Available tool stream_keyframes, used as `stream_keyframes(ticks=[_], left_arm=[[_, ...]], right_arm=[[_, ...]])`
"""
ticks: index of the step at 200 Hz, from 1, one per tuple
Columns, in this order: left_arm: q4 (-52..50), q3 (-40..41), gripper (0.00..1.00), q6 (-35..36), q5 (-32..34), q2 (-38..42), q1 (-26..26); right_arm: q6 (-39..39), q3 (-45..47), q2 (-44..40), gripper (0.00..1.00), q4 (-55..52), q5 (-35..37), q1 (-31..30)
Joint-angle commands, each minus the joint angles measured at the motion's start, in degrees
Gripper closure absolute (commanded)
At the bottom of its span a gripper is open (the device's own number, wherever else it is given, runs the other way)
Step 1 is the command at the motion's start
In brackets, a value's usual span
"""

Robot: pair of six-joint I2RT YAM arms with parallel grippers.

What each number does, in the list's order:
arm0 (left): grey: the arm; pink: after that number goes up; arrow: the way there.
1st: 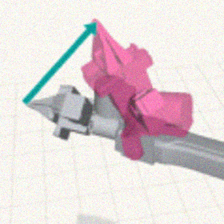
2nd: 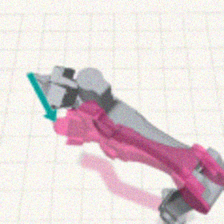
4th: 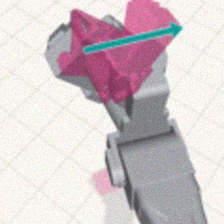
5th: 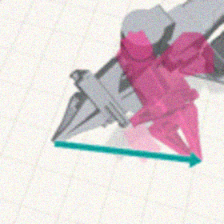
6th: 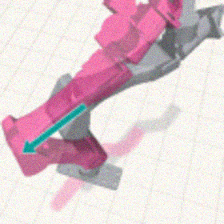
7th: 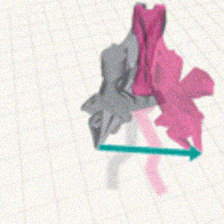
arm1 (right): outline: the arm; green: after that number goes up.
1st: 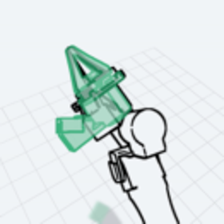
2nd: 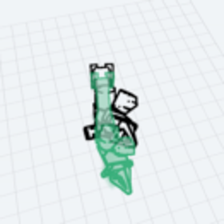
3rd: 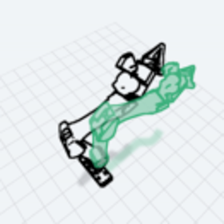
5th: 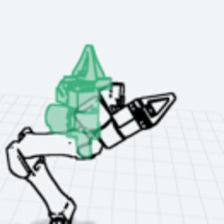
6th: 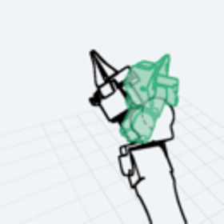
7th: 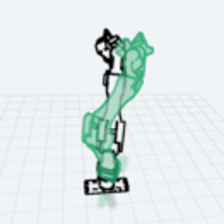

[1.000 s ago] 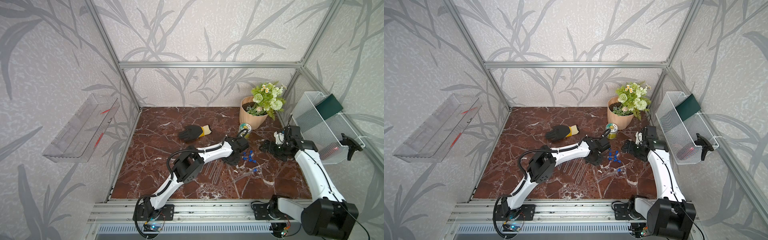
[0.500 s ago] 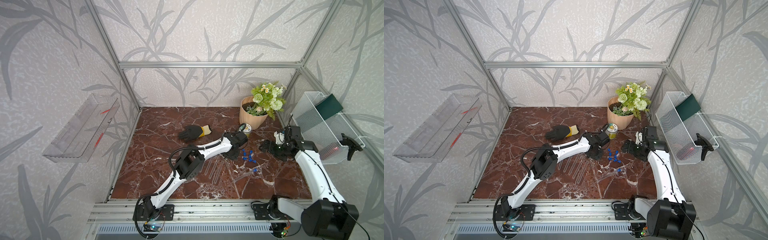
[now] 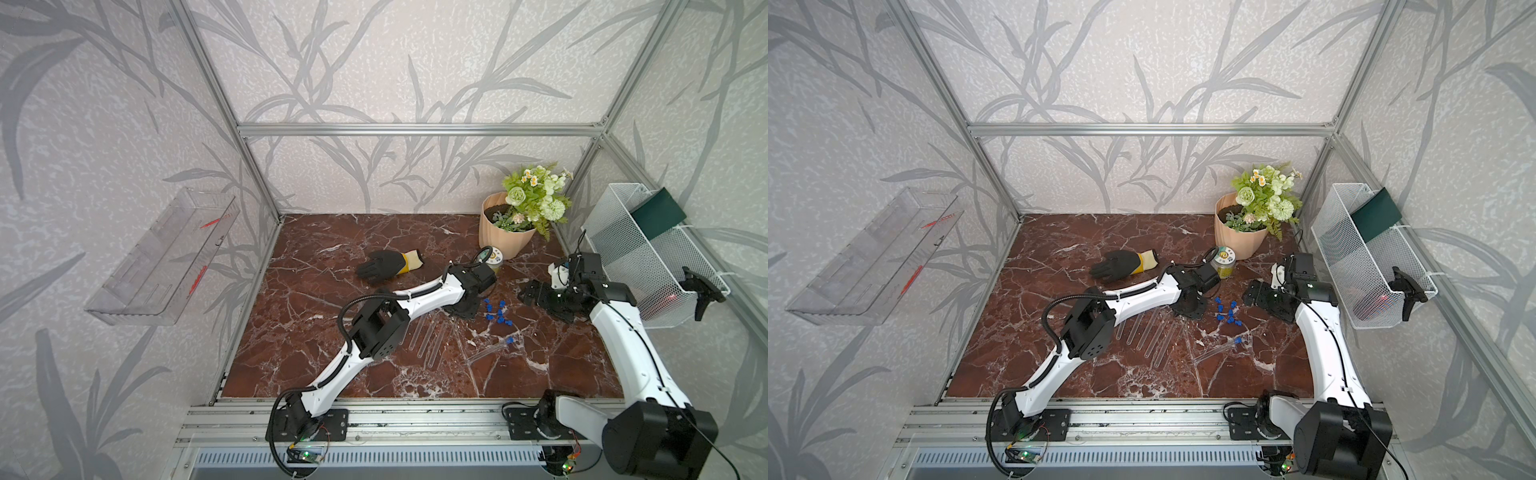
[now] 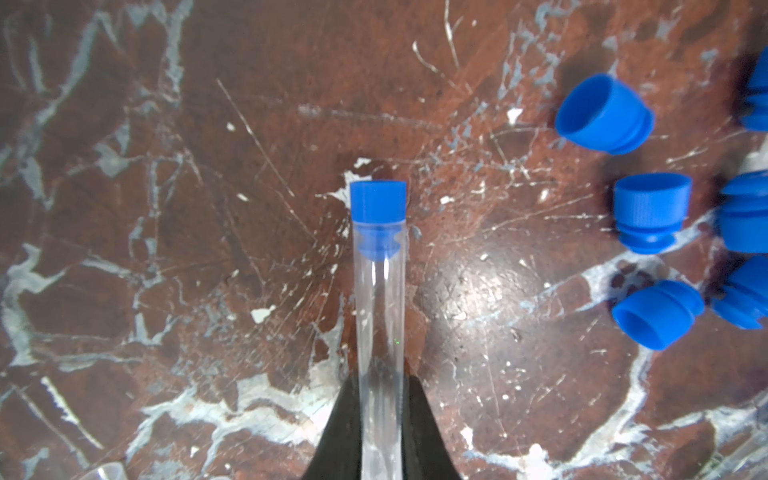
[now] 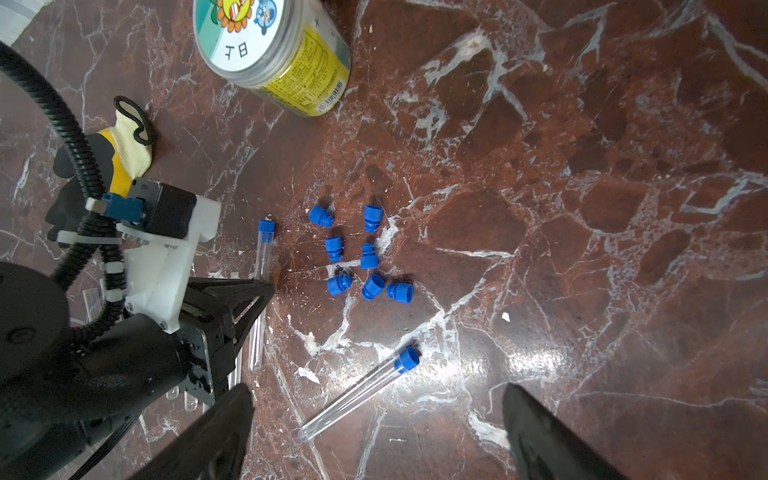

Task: Remove stoppers from test tubes
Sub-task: Pick up the test tube at the center of the board, then open the stopper on the test tube.

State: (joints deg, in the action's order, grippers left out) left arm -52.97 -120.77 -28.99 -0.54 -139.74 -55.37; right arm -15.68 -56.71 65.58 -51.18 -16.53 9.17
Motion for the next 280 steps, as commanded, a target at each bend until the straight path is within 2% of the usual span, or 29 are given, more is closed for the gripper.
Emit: stream_keyframes(ticks=[1, 29, 53, 118, 170, 226, 256, 280], left_arm=[[-2.2, -1.4, 0.92, 0.1, -0.7, 0.3, -0.2], [-2.3, -1.8, 0.93, 0.4, -1.2, 2.5, -0.1], [-0.5, 1.0, 0.93, 1.1, -2.3, 6.1, -0.1], [12.8, 23.5, 0.93, 0.8, -5.7, 24.3, -0.2], [20.8, 37.1, 0.93, -0.5, -7.8, 35.1, -0.5], [24.3, 42.0, 0.93, -1.8, -8.6, 38.7, -1.0], [25.3, 42.8, 0.93, -1.9, -8.9, 39.5, -1.4], [25.6, 43.3, 0.93, -1.4, -8.8, 40.0, -1.9]], right_arm=[[-0.7, 0.8, -1.2, 0.06, 0.6, -0.9, 0.2], [-1.4, 1.3, -1.1, 0.07, 1.5, -2.3, 0.2], [-2.4, 2.4, -0.4, 0.07, 4.7, -7.2, 0.2], [-4.8, 6.2, 2.0, 0.07, 10.5, -16.6, -0.3], [-7.3, 10.2, 4.0, 0.07, 17.7, -23.6, -6.8], [-12.5, 12.2, 4.8, 0.08, 27.9, -26.7, -15.6], [-17.0, 14.4, 5.3, 0.15, 34.3, -28.4, -16.7], [-17.1, 14.4, 6.0, 0.2, 34.8, -28.2, -17.8]])
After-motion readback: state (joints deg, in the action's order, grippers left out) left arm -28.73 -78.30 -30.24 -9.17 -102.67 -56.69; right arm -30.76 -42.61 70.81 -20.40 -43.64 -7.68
